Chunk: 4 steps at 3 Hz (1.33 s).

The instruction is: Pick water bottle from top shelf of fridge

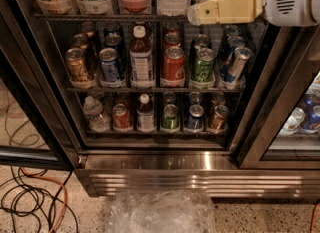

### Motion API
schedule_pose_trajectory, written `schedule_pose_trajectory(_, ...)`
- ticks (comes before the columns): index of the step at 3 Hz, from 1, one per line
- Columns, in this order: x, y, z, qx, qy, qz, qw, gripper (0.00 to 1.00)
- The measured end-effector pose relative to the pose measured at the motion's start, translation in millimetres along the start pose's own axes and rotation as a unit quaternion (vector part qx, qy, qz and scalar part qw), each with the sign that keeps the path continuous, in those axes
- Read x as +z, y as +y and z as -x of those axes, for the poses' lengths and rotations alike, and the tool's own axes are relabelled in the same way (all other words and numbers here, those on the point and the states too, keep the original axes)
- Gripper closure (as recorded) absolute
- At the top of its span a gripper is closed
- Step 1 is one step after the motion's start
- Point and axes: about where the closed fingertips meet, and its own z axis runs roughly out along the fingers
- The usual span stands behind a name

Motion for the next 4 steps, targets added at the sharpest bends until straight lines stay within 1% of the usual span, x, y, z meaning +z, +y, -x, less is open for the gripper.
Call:
schedule_pose_trajectory(1,12.3,23.3,8.6,0.01,-0.022,0.038,0.999,0.0)
schedule_pose_trajectory(2,26.9,46.0,21.0,0.013,-0.044,0.076,0.9961,0.0)
schedule_pose_trajectory(3,38.9,67.3,26.1,0.017,-0.052,0.117,0.9916,0.0)
schedule_pose_trajectory(4,39.1,68.1,26.2,0.017,-0.052,0.118,0.9915,0.0)
